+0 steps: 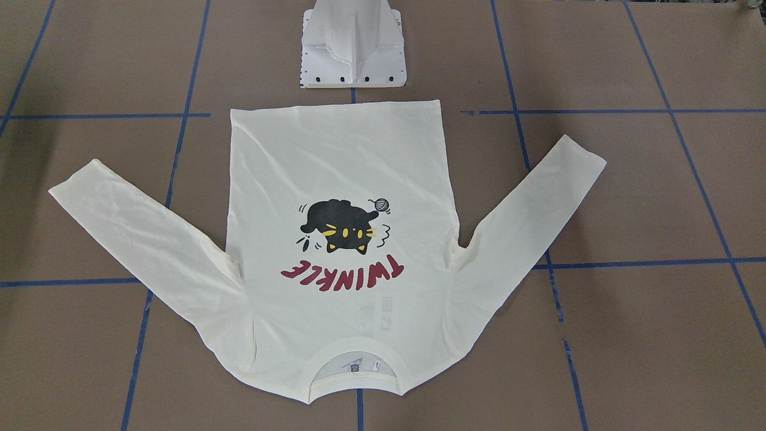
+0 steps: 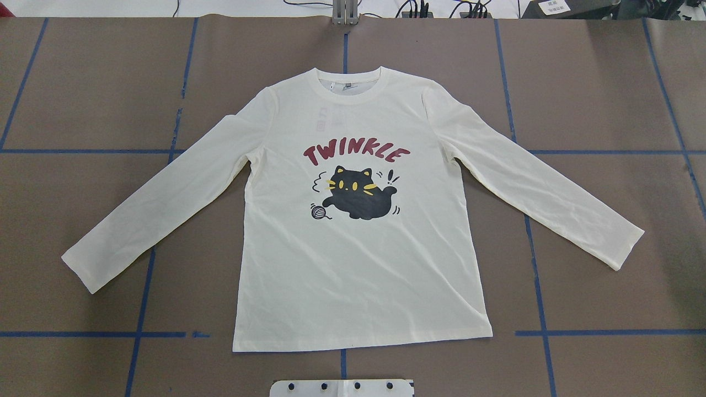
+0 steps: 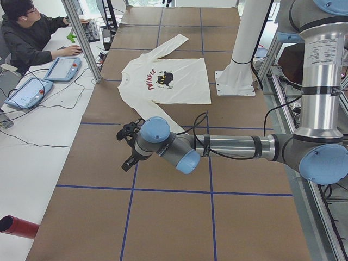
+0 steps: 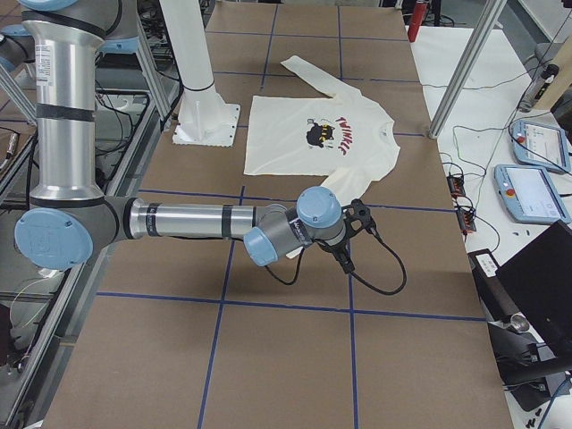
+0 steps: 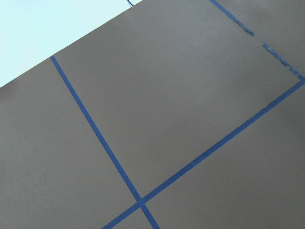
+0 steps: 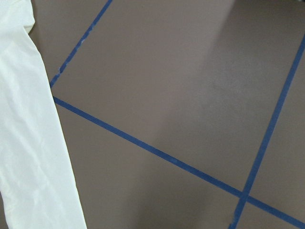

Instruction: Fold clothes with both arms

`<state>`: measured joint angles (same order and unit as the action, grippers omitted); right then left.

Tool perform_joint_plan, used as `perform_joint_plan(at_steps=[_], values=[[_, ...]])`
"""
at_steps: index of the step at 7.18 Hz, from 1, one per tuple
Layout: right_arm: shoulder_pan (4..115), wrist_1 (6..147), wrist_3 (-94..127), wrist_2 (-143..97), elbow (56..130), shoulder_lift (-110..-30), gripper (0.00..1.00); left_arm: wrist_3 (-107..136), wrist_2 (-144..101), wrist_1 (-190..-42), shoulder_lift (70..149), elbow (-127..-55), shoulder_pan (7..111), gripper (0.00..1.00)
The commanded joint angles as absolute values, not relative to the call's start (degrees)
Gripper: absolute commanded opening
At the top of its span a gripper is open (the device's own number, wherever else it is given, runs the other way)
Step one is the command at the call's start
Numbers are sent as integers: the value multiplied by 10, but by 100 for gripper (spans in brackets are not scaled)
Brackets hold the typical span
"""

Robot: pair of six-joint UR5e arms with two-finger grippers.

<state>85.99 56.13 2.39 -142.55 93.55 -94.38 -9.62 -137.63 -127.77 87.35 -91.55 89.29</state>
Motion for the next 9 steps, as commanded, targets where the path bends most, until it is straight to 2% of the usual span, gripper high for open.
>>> perform_joint_plan(at_steps=[1,2,3,6,9], values=[[807,374,287,-1391,936,-985,100,-96,-1378,-1297,872,-908,894,100],[728,288,414,-1303,936,-1012,99,-96,-1378,-1297,873,-910,894,100],[652,261,498,-1221,937,-1018,95,-96,-1378,-1297,873,-911,894,100],[544,267,582,-1136,961,-1060,71,-96,-1378,-1297,873,-914,894,100],[468,269,591,-1065,978,-1091,69,-96,-1378,-1298,874,-916,894,100]])
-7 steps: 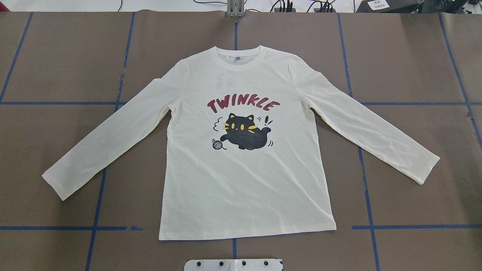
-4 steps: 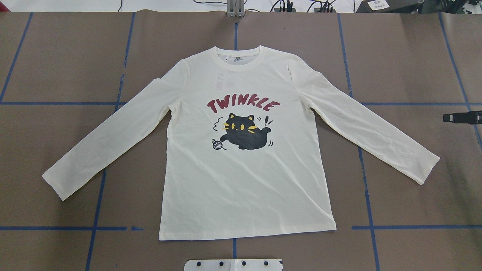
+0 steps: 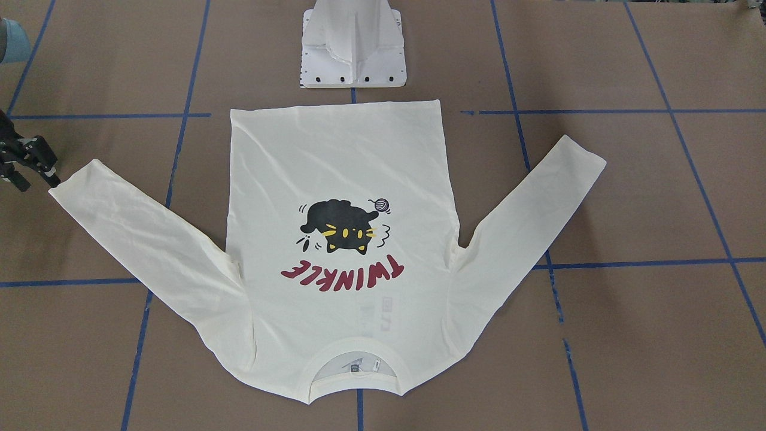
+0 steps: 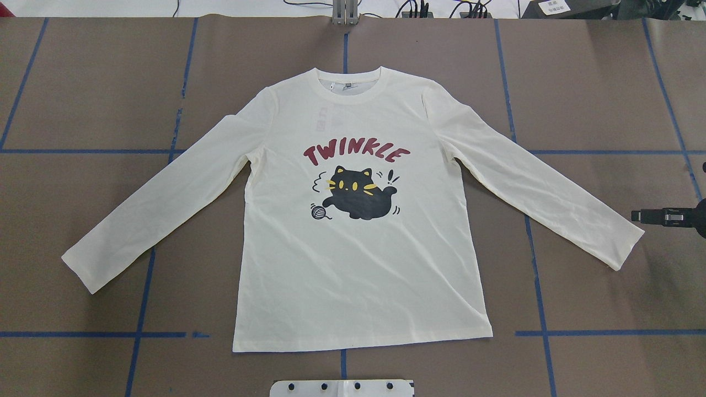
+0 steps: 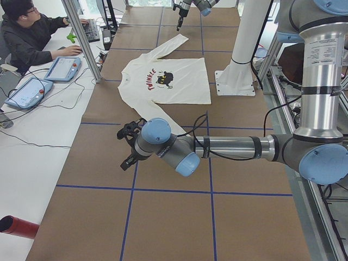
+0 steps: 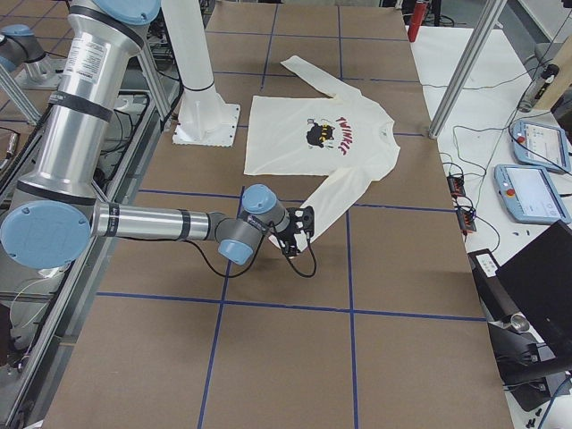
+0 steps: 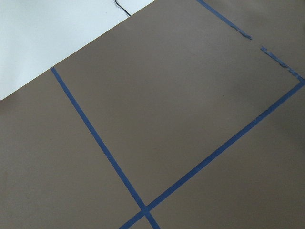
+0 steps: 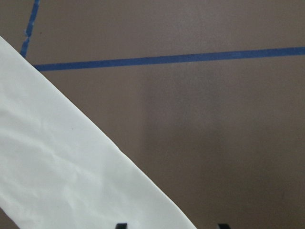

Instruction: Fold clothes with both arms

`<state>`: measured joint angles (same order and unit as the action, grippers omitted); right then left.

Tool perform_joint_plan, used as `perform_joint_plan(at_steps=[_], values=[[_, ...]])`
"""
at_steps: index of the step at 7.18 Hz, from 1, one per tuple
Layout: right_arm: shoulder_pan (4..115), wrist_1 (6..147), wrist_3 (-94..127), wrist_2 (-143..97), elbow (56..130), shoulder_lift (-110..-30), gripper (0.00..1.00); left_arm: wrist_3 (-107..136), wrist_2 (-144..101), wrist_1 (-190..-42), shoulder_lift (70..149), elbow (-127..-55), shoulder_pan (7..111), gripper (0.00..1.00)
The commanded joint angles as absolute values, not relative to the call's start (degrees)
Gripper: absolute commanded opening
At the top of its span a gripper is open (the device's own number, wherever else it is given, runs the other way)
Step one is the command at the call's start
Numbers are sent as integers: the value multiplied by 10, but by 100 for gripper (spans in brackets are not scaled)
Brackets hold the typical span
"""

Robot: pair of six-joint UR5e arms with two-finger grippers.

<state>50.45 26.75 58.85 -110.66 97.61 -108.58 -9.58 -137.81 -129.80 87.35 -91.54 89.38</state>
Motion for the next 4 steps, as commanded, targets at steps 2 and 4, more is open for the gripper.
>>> perform_joint_plan(at_steps=[2,4], values=[[461,270,591,-1062,960,-1083,65,-97,-1378,-1297,873,-916,895,100],[461,267,590,-1061,935,-1072,64,-97,-1378,-1297,873,-916,895,100]])
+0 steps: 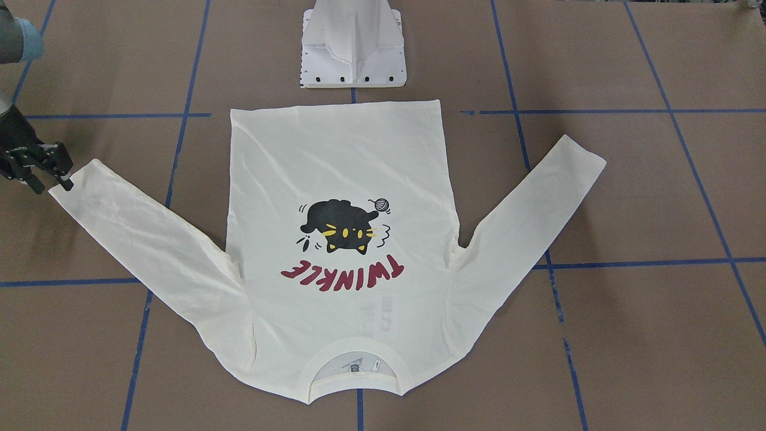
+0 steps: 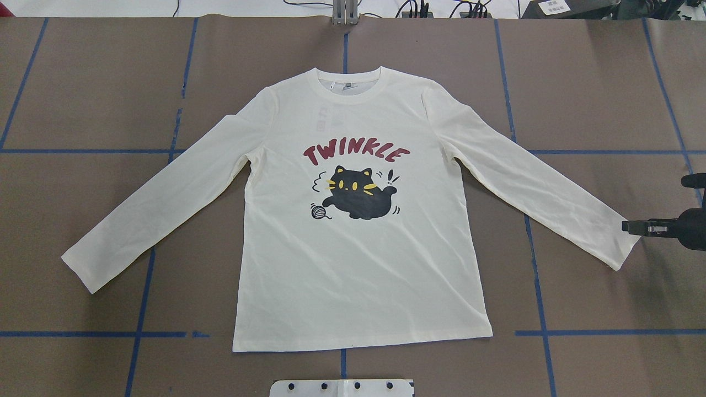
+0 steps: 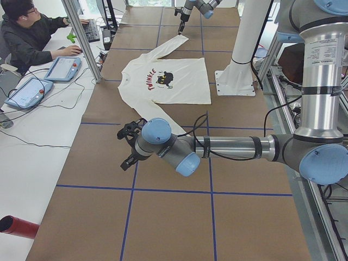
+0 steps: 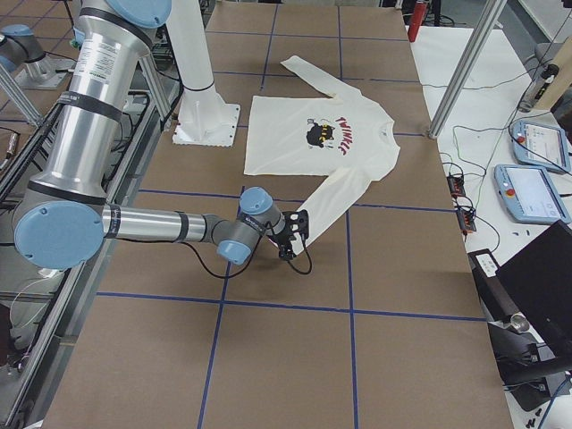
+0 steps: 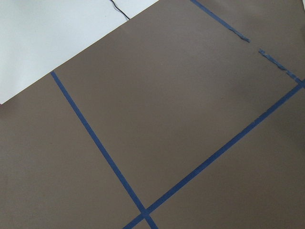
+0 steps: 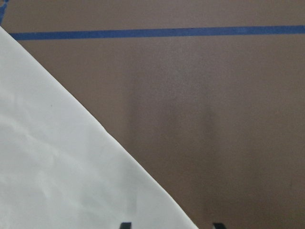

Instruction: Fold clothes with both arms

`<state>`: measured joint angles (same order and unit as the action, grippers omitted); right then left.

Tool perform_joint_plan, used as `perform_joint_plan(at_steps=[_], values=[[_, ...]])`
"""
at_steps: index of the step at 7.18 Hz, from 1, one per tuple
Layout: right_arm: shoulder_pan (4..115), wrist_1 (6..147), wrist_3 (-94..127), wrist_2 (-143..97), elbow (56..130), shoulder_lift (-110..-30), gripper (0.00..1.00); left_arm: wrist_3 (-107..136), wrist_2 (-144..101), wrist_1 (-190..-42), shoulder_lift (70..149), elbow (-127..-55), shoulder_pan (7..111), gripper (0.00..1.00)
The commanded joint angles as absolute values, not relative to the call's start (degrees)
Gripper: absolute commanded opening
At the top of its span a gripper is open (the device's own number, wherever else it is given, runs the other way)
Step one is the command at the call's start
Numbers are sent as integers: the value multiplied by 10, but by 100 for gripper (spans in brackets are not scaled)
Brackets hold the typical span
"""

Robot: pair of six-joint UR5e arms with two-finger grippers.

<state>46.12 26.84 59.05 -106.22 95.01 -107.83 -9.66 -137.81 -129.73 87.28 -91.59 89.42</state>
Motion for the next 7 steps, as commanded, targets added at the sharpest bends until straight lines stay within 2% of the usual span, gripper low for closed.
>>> perform_joint_plan(at_steps=[1,2,4,7], values=[[461,266,591,-1060,933,-1071,64,-96,-1378,-1297,873,-916,895,100],[461,266,591,-1060,934,-1071,62,-96,-1378,-1297,873,-915,895,100],[462,265,592,-1059,934,-1073,45,-96,-1378,-1297,873,-915,895,100],[462,265,592,-1057,932,-1076,45,-96,-1378,-1297,873,-915,895,100]])
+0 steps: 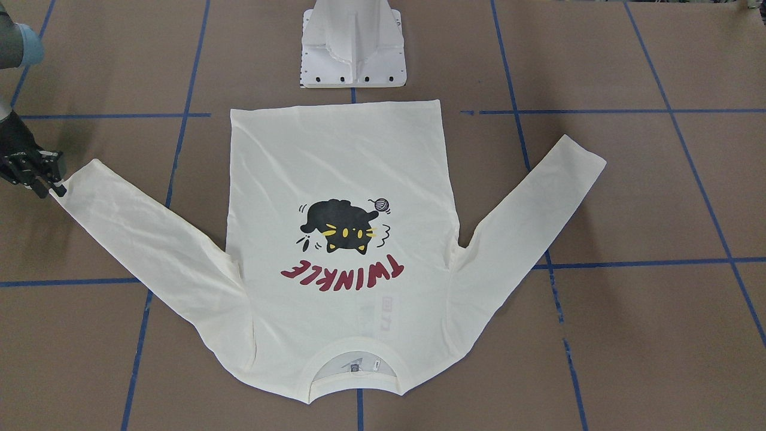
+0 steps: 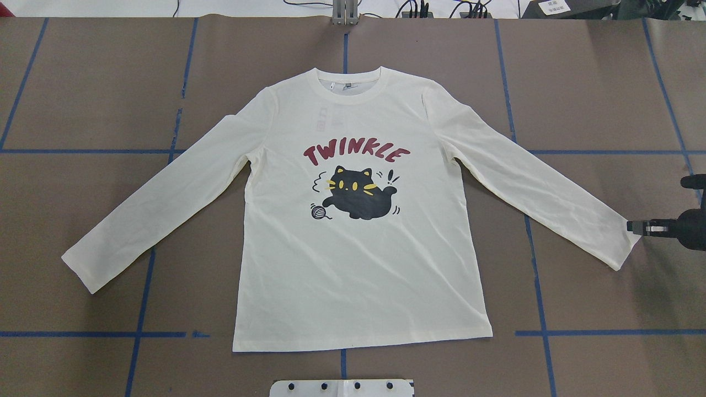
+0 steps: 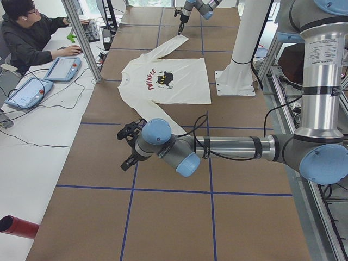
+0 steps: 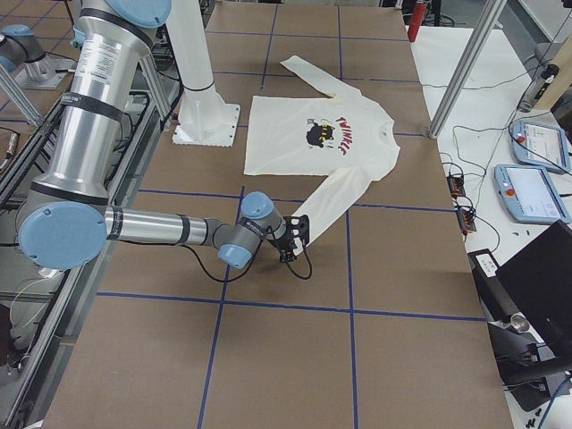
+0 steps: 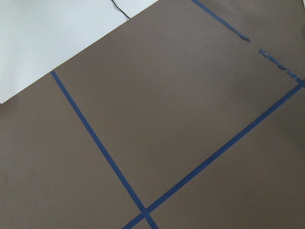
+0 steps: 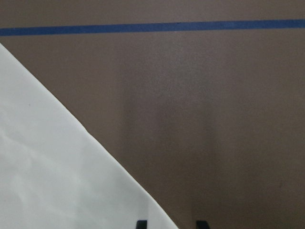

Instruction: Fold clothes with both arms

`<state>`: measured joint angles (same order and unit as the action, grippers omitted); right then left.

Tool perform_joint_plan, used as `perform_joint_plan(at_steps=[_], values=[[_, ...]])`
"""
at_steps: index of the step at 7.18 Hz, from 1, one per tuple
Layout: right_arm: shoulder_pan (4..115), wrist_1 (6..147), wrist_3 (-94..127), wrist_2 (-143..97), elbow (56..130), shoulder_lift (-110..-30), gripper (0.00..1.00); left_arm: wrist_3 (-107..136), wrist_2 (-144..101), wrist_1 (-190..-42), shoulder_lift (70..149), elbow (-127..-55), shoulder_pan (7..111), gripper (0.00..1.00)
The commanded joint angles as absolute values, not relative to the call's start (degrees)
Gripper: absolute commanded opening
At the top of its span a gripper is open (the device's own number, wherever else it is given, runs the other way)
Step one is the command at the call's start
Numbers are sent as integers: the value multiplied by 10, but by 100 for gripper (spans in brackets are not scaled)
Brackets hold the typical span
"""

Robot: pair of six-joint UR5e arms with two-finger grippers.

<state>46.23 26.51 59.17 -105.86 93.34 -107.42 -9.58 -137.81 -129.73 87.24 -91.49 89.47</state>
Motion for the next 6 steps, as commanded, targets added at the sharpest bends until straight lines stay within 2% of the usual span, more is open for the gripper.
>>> perform_joint_plan(at_steps=[1,3,4,5,6], values=[[462,265,592,-1055,928,-1077,45,-96,-1378,-1297,872,-915,895,100],[462,263,592,-1054,925,-1078,46,-96,-1378,-1297,872,-915,895,100],[461,263,592,-1052,925,-1078,43,-96,-1378,-1297,871,-915,896,100],[458,263,592,-1049,925,-1077,32,-96,-1378,-1297,871,-915,896,100],[454,263,592,-1049,925,-1077,33,-97,-1378,-1297,871,-915,898,100]])
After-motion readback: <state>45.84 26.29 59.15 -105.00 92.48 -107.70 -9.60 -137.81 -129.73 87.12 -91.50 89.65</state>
